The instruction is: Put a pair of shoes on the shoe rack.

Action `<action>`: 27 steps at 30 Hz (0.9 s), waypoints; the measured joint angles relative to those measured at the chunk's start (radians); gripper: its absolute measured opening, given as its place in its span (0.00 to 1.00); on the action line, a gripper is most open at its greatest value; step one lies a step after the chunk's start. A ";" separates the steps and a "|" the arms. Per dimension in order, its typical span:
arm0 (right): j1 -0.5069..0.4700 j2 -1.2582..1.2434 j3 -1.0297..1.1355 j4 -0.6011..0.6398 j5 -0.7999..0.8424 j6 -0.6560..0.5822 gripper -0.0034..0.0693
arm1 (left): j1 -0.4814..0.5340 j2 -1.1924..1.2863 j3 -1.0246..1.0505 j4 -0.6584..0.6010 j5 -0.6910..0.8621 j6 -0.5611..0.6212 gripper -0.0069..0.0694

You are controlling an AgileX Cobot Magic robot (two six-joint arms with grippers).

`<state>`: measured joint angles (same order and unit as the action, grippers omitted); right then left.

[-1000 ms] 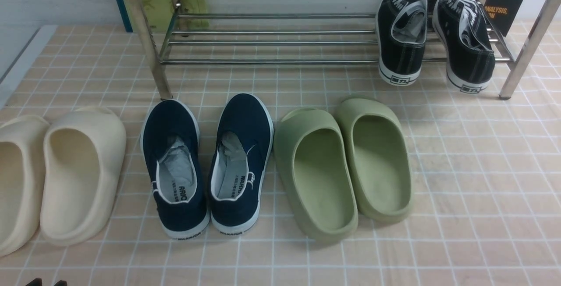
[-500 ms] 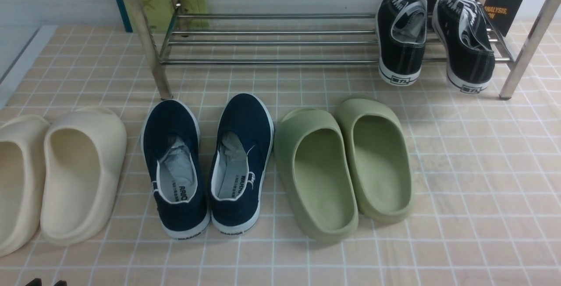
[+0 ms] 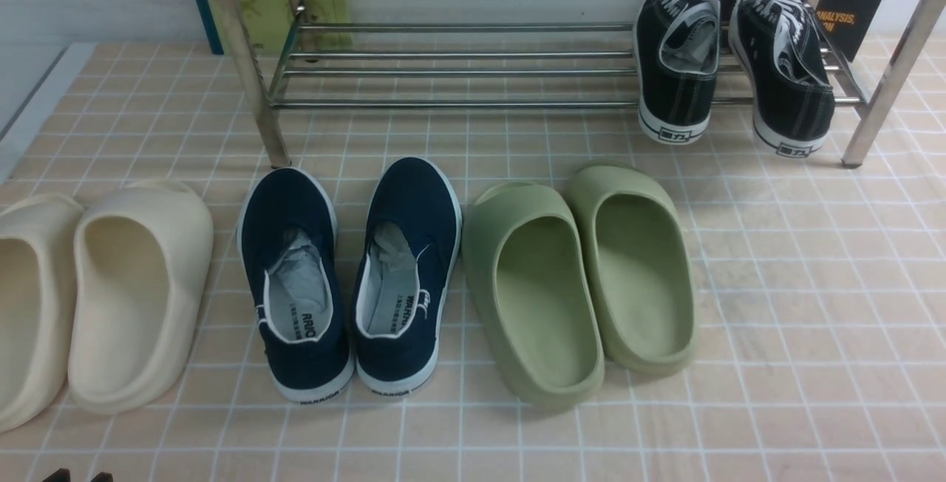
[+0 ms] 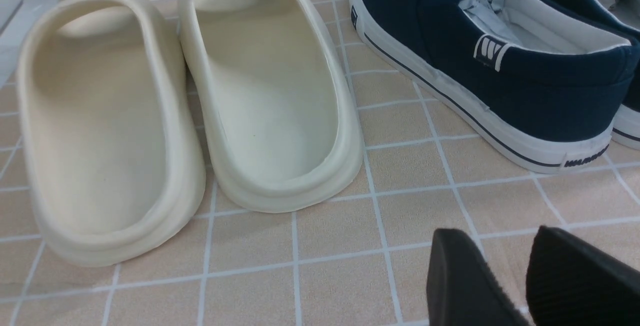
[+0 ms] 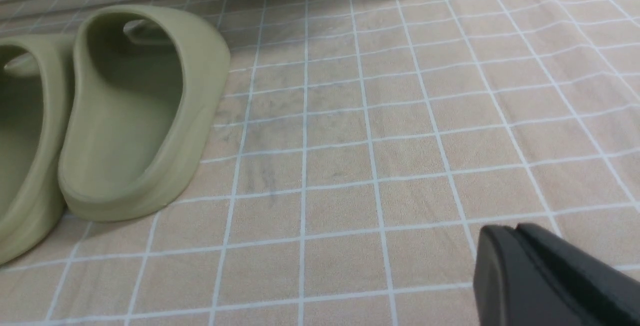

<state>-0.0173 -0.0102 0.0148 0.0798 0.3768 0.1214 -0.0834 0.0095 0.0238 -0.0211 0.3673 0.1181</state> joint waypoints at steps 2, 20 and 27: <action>0.000 0.000 0.000 0.000 0.000 0.000 0.10 | 0.000 0.000 0.000 0.000 0.000 0.000 0.40; 0.000 0.000 -0.001 0.000 0.001 0.000 0.12 | 0.000 0.000 0.000 0.001 0.000 0.000 0.40; 0.000 0.000 -0.001 0.000 0.002 -0.001 0.13 | 0.000 0.000 0.000 0.006 0.000 0.000 0.40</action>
<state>-0.0173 -0.0102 0.0140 0.0798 0.3790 0.1205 -0.0834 0.0095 0.0238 -0.0149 0.3673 0.1181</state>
